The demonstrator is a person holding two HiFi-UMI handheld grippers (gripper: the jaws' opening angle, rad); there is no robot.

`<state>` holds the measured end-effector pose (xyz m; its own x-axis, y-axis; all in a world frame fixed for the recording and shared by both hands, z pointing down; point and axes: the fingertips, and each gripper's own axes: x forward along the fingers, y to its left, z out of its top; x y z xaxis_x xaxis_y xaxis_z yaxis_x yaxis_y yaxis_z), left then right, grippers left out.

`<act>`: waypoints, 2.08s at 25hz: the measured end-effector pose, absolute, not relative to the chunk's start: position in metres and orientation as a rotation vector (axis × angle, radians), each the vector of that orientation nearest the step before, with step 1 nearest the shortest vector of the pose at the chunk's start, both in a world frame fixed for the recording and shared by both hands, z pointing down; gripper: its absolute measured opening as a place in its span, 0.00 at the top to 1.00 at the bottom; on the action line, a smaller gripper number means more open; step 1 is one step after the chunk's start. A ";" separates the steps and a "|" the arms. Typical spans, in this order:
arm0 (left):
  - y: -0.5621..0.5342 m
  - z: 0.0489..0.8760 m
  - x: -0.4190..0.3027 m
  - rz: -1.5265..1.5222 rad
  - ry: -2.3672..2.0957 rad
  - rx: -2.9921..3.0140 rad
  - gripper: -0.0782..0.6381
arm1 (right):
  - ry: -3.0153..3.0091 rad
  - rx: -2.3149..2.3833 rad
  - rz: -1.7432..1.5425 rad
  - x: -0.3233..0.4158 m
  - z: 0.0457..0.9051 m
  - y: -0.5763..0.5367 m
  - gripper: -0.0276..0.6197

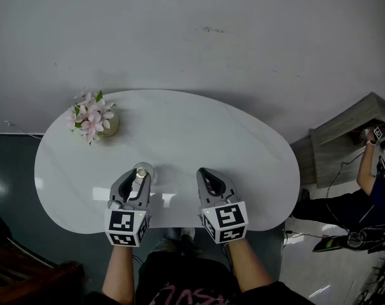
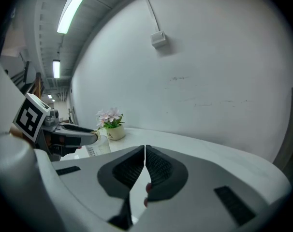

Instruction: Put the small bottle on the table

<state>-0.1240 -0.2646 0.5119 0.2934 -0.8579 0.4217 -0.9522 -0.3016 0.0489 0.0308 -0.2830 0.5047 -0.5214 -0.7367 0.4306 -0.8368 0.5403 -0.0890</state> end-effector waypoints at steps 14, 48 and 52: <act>-0.271 0.549 -0.121 0.499 -1.585 2.264 0.71 | -2.385 1.239 0.469 0.020 0.541 -0.281 0.85; -0.267 0.554 -0.116 0.453 -1.599 2.305 0.71 | -2.377 1.236 0.487 0.022 0.552 -0.273 0.85; -0.265 0.545 -0.117 0.440 -1.609 2.317 0.71 | -2.393 1.249 0.467 0.021 0.542 -0.274 0.85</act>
<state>-0.1171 -0.2646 0.5451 0.3310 -0.8525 0.4045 -0.9397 -0.3368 0.0589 0.0211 -0.2742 0.5423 -0.5212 -0.6980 0.4911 -0.8315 0.5450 -0.1079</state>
